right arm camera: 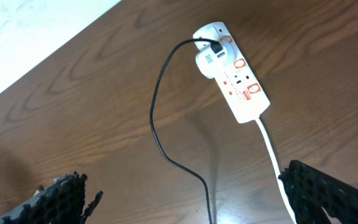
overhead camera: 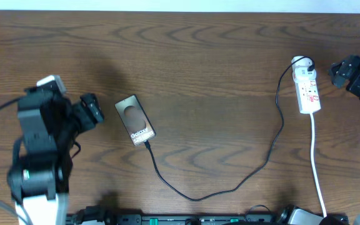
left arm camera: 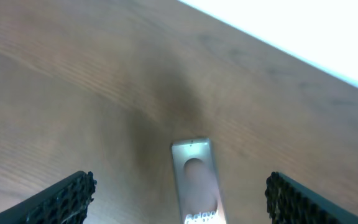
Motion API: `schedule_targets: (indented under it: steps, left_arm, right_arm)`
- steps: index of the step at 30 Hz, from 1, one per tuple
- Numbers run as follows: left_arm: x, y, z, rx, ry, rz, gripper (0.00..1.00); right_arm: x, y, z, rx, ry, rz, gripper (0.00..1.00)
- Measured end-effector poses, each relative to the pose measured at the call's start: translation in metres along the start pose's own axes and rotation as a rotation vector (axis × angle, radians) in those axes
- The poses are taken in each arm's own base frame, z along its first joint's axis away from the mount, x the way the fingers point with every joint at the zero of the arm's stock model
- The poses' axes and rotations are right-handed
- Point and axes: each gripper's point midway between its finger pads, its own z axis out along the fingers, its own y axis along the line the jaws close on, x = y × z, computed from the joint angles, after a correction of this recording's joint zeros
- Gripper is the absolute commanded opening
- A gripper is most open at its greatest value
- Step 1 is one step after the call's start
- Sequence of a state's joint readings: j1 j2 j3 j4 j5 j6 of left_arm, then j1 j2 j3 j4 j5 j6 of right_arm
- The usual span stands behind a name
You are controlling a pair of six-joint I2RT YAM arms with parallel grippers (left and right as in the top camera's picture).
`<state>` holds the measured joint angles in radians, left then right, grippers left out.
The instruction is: Plug charger to phone and switch on socket
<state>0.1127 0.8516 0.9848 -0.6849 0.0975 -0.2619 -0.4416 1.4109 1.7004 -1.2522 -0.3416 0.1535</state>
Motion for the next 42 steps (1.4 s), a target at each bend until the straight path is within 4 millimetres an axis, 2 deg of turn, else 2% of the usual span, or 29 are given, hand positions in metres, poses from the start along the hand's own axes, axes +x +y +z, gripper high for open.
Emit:
schedule_targets:
  steps: [4,8,12,20,27,32,35,42]
  left_arm:
    - [-0.005,-0.009,-0.022,0.08,-0.191,0.023,0.9]
    - [-0.004,-0.01,-0.036,0.143,-0.375,0.029,0.9]
    - [-0.004,-0.009,-0.04,0.206,-0.561,0.029,0.9]
    - [0.023,0.002,-0.041,0.295,-0.837,0.032,0.9]
    - [0.063,0.019,0.008,0.237,-0.7,0.038,0.9]
    - [0.089,0.029,0.03,0.173,-0.569,0.1,0.9]
    - [0.097,0.032,0.035,0.153,-0.533,0.131,0.9]
    - [0.1,0.031,0.036,0.134,-0.52,0.222,0.9]
  right_arm:
    - [0.0,0.0,0.0,-0.001,0.0,0.001,0.99]
    - [0.0,0.0,0.0,-0.001,0.0,0.002,0.99]
    - [0.0,0.0,0.0,-0.003,0.001,0.004,0.99]
    - [0.0,0.0,0.0,-0.002,0.001,0.004,0.99]
    - [0.0,0.0,0.0,-0.003,0.001,0.004,0.99]
    - [0.0,0.0,0.0,-0.002,0.001,0.004,0.99]
    - [0.0,0.0,0.0,-0.002,0.002,0.004,0.99]
    - [0.0,0.0,0.0,-0.002,0.001,0.004,0.99]
